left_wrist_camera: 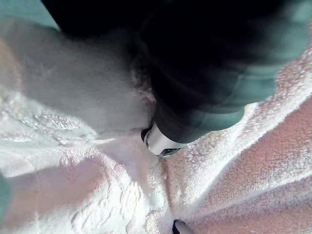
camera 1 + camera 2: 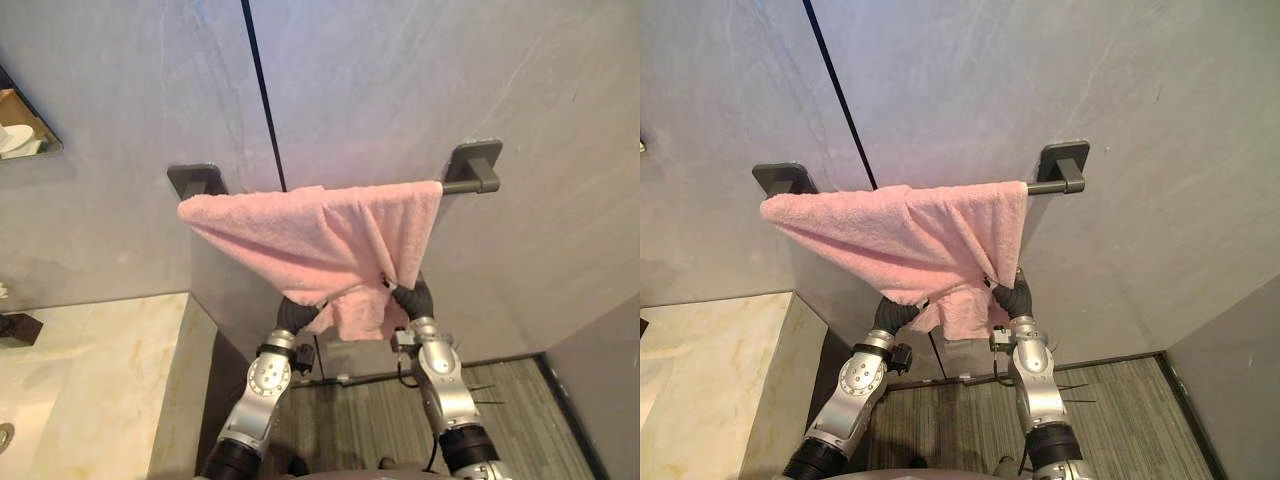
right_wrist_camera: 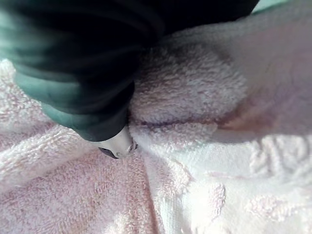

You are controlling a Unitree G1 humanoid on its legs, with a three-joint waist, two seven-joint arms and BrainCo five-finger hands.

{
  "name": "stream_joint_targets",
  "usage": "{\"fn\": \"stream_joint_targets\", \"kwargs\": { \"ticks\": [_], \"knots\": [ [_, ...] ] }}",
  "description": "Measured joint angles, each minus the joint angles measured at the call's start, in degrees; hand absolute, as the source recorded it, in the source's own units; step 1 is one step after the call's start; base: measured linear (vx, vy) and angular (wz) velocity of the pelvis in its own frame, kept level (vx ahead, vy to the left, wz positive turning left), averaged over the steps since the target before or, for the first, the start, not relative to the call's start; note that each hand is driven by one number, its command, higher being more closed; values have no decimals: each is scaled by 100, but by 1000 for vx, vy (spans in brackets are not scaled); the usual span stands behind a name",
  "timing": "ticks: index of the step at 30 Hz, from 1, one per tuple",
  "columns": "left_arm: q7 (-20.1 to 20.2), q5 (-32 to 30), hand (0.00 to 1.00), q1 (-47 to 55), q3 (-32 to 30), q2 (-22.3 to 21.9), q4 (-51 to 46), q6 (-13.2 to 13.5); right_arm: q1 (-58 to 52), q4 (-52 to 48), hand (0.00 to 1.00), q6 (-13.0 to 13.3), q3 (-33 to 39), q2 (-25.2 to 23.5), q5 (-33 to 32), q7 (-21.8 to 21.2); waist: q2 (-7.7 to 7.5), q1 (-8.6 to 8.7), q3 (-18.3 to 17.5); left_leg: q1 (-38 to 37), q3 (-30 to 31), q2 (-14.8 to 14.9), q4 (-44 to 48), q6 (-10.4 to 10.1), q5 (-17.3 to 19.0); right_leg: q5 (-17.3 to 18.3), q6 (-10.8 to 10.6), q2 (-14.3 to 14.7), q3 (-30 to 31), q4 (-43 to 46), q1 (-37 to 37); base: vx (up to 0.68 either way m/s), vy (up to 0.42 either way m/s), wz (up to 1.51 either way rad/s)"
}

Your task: Organize washtable

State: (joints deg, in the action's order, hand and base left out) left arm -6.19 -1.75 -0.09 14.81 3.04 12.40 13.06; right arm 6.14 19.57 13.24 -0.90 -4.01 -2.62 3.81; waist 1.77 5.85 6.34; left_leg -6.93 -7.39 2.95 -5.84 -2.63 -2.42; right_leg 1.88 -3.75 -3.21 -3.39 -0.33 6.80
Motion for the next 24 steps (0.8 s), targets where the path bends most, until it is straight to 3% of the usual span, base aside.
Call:
{"fn": "stream_joint_targets", "kwargs": {
  "ticks": [9, 10, 17, 24],
  "knots": [
    [3, 10, 100, -28, -152, -5, 393, 2, 380, 717, 100, 2, 8, -11, 49, -42, -17, 43, 20, -97, 47, -11, -4, 0, 0, -1, 0, -10, -62, -65, 133, -1, -1, 3],
    [3, 11, 0, -28, -163, -5, 401, 3, 385, 731, 0, 3, 8, -11, 50, -52, -14, 44, 26, -94, 44, -11, -5, 0, 0, -12, -1, -10, -59, -84, 135, 0, 0, 0],
    [-1, 105, 0, 71, -628, -7, 716, -35, 546, 1134, 0, -17, 65, -13, 111, -53, -43, 121, 99, -104, -3, -6, -6, 0, 0, -34, 7, -9, -29, -136, 157, -6, -2, -1],
    [-170, 144, 0, 500, -1133, 26, 998, -245, 490, 1107, 0, -68, 794, 90, 95, 210, -116, 94, 163, -117, -68, -2, -8, 3, 27, -47, 14, -11, -29, -199, 201, 0, 0, 0]
  ]
}}
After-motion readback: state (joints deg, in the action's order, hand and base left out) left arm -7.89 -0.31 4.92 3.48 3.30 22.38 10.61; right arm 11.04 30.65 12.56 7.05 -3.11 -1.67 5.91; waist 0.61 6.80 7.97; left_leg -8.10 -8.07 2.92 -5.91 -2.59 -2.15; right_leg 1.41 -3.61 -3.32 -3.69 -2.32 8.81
